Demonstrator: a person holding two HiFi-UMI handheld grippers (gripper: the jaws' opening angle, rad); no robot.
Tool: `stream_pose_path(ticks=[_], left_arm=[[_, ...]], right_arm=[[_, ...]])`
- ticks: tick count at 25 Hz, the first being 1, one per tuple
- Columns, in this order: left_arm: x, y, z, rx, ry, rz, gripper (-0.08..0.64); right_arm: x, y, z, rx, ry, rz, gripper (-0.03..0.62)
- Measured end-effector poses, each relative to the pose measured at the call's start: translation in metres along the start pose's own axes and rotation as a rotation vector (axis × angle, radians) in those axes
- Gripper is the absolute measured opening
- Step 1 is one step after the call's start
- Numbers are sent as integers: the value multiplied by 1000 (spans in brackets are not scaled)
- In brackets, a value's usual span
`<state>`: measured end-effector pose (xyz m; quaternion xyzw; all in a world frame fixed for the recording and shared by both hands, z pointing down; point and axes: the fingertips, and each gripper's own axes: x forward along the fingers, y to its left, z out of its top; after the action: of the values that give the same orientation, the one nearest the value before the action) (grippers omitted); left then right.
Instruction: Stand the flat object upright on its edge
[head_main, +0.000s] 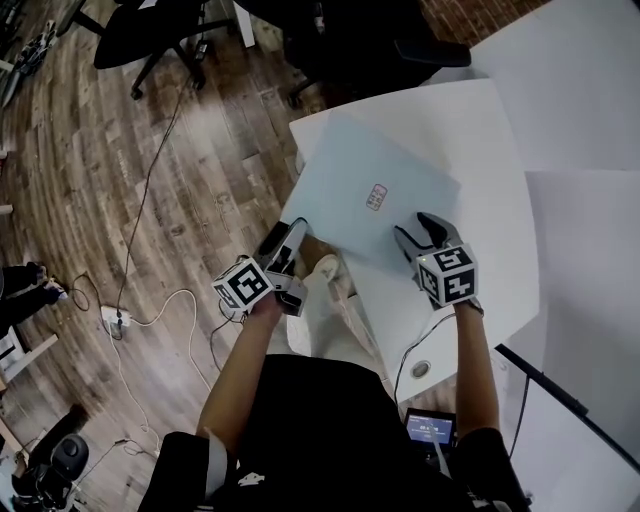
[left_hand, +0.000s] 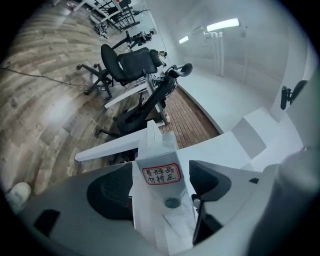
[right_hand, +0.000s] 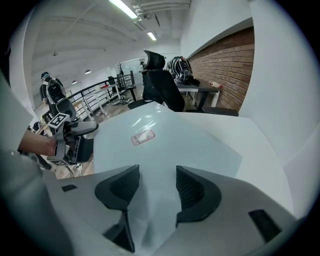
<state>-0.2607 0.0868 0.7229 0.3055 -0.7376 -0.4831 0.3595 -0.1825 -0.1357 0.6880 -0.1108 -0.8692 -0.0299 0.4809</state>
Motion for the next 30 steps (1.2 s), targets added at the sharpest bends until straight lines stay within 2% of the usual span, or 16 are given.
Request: stream_pose_path(ticks=[9,13,17,23,27,30], left_arm=[[27,-8,-6,-62,-9,-104,350],[27,-9,-5,-95,13,-158,348],[30,-12,-3,-114,2,-172,348],[28,-10,2,-121,-3,-168,347],[27,-11,2,-160,-2,-147,341],[25,-14,2,-153,-3,-128,336]], right_arm=[[2,8,4,-14,-6,17,253],[6,29,10,-38,-10,48,253],[6,40,11,-67,9,106,255],[5,45,9,-74,28,130,253],[3,48,9,-71,48,168,253],[-1,49,6,-77,61,173,252]])
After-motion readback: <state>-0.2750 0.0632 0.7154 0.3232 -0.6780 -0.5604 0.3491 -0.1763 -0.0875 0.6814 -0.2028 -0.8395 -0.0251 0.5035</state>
